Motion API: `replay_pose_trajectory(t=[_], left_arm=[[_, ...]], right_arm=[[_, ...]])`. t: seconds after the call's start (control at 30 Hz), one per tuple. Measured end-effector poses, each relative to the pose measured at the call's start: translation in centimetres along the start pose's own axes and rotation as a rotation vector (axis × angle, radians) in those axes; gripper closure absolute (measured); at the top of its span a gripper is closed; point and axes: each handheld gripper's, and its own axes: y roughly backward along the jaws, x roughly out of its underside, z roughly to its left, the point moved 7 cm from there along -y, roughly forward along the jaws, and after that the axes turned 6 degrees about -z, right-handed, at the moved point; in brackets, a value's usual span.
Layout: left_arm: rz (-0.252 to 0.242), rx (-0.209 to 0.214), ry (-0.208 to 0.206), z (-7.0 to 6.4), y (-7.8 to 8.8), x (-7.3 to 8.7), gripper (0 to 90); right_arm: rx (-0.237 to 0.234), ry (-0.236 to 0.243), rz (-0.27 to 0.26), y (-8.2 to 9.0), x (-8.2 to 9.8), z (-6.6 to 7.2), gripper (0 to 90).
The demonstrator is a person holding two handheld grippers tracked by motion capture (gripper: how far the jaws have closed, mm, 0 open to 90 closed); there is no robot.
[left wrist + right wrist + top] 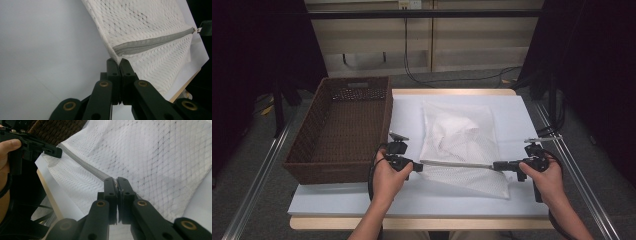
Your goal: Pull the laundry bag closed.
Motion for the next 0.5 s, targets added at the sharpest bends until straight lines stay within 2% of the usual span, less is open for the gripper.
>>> replay_pose_trajectory(t=[0.1,0.5], left_arm=[[0.005,-0.002,-0.013,0.12,0.11,0.04,88.9],[0.003,0.001,-0.011,0.06,0.12,-0.01,88.9]], right_arm=[[0.01,-0.003,0.0,0.2,0.04,-0.17,86.9],[0.003,-0.02,-0.008,0.83,0.11,-0.73,86.9]])
